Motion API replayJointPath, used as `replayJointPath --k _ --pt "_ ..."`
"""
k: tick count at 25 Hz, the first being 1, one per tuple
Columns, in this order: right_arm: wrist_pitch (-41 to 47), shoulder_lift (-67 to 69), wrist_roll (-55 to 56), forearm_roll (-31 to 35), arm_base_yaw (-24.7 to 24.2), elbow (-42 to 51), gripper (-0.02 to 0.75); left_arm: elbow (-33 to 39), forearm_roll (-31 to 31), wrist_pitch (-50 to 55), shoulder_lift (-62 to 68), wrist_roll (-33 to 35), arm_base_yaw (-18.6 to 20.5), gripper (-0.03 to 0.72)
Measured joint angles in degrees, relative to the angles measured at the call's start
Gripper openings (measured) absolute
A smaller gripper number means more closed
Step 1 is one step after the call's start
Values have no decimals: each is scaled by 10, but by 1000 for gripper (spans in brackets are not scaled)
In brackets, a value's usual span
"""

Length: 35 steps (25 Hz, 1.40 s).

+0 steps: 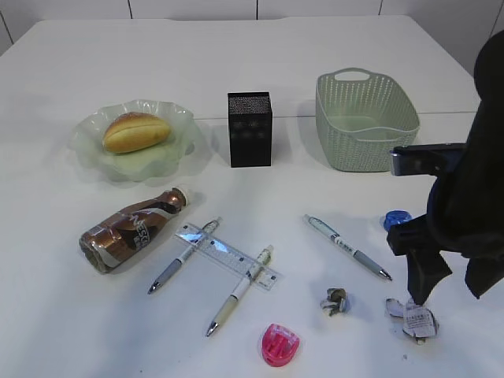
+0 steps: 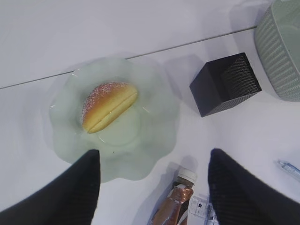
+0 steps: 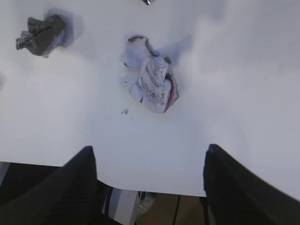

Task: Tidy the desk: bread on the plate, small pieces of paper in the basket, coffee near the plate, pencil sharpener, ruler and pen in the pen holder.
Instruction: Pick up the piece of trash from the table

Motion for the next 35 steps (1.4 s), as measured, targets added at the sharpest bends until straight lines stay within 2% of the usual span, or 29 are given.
replayJointPath --k 19,35 --pt "-96 106 1 -7 0 6 551 0 26 1 -19 1 0 503" --pt "-146 119 1 -10 0 20 551 0 28 1 -20 1 0 502"
